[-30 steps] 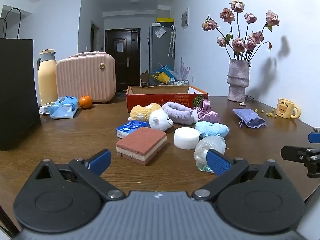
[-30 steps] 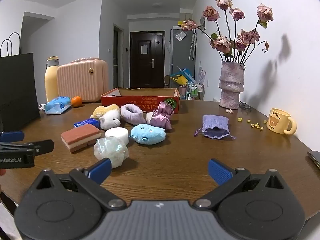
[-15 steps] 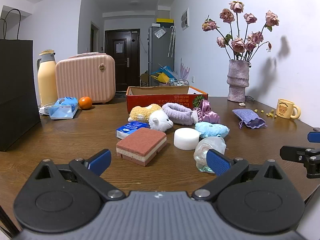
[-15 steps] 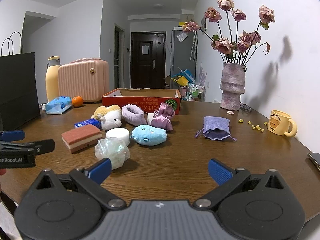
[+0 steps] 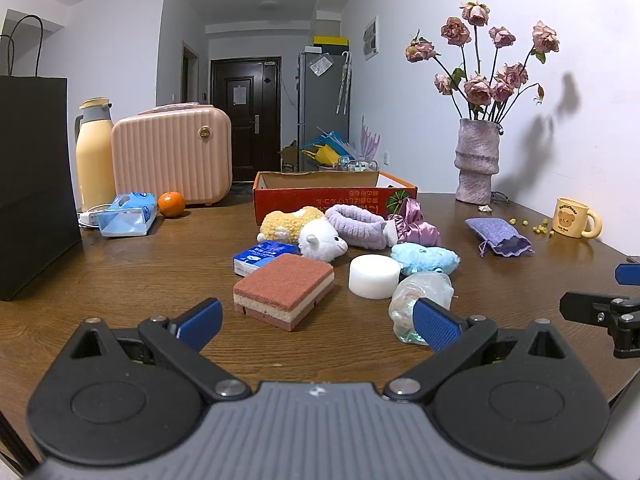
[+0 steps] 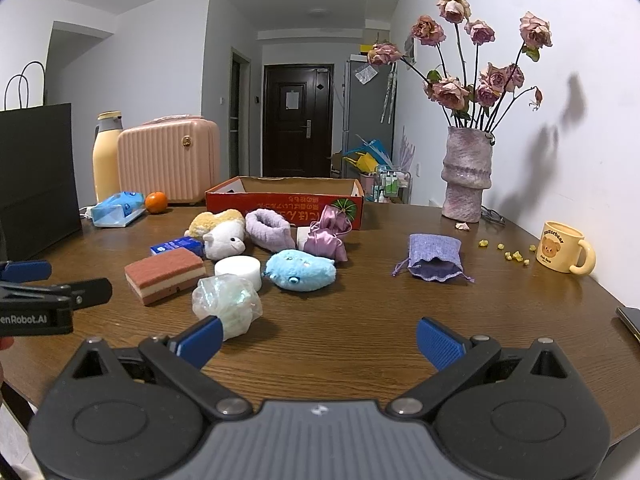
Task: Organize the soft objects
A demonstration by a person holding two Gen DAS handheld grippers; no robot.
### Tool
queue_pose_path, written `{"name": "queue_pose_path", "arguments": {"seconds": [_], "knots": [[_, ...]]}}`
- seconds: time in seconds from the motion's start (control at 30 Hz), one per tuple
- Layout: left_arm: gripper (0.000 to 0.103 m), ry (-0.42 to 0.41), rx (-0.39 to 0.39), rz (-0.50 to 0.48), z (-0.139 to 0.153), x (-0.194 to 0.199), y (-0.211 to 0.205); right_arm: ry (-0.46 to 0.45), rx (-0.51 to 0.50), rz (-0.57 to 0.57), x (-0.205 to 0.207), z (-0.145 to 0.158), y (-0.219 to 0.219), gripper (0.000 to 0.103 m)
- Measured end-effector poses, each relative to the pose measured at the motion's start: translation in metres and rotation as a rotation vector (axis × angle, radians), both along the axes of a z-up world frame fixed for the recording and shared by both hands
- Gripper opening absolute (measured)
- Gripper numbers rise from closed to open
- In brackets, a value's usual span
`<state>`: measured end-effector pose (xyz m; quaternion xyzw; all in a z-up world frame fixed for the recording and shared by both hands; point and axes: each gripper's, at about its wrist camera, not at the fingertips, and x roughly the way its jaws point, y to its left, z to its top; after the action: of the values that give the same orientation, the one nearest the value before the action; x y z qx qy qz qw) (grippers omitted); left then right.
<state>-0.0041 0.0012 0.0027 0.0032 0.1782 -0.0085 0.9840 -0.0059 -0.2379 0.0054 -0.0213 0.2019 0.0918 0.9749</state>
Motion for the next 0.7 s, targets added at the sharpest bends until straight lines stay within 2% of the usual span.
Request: {"name": "queue_pose_path", "arguments": {"seconds": [0.7], "knots": [[0.103, 0.002, -0.003, -0.001, -0.0001, -0.0002, 0.0016, -0.001, -0.007, 0.002, -0.0004, -0.0001, 0.0015, 0.103]]}}
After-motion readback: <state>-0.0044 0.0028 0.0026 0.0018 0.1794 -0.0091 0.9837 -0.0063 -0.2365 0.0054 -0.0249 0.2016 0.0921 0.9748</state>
